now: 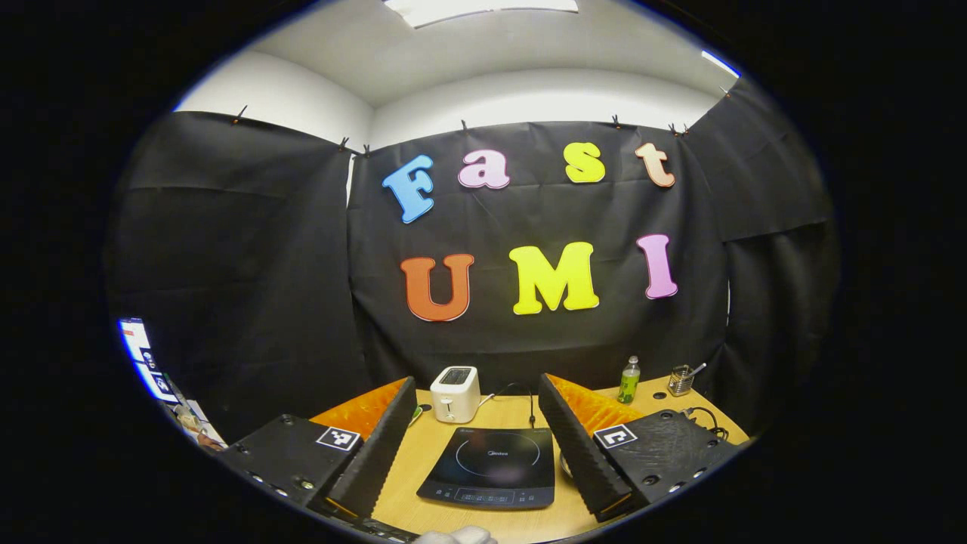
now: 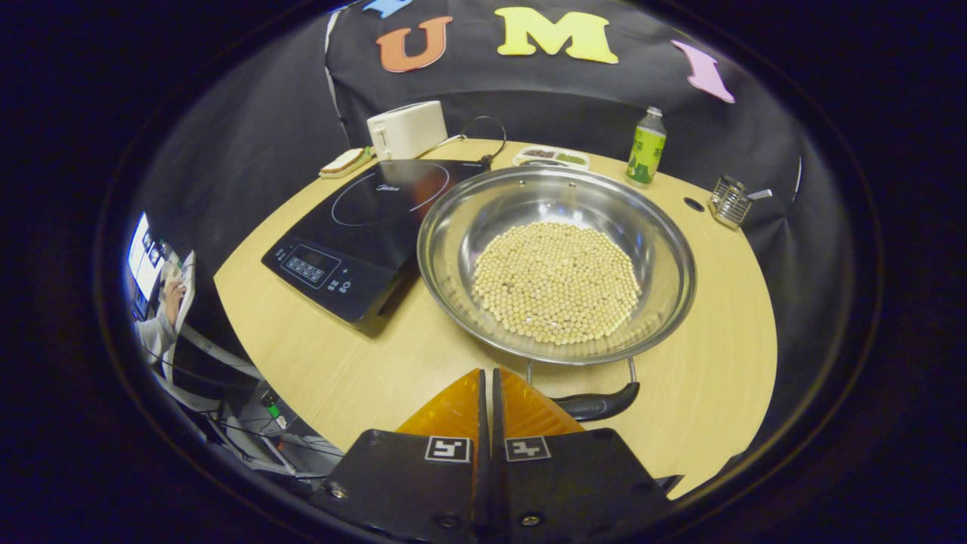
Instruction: First push the handle of the pot to place it horizontally, then grasp the pot with both hands and set it on the induction cooktop.
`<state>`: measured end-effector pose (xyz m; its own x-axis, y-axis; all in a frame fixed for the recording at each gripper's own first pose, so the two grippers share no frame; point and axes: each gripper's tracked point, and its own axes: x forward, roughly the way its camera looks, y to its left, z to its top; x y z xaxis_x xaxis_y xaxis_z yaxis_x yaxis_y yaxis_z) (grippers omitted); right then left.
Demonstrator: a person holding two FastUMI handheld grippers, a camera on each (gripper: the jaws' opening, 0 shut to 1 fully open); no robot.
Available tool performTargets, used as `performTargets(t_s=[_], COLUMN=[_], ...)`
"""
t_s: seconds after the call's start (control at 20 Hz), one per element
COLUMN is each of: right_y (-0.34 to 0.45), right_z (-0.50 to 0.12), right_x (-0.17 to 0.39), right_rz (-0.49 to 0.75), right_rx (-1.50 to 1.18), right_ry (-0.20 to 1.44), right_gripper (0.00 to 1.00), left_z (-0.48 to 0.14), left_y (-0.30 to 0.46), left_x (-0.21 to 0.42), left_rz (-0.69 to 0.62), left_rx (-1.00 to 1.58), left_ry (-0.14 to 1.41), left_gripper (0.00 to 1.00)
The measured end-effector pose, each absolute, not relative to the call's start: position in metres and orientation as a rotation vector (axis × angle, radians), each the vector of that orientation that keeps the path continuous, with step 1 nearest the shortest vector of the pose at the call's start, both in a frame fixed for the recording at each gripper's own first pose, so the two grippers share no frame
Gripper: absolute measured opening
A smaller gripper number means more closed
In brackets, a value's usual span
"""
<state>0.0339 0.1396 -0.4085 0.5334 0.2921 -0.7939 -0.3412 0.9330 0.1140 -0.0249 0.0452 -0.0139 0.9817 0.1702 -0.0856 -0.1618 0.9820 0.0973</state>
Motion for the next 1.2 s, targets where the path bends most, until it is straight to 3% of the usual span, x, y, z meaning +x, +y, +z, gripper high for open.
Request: performTargets(t_s=[1.2], right_y=[0.065], right_z=[-0.407], right_x=[0.055], right_rz=[0.312], right_rx=[0.004], right_ry=[0.941], right_gripper=[0.01], left_z=[-0.026], left_y=[0.011], left_x=[-0.019], left_rz=[0.224], left_rx=[0.073], left_ry=[0.145], left_gripper=[0.96])
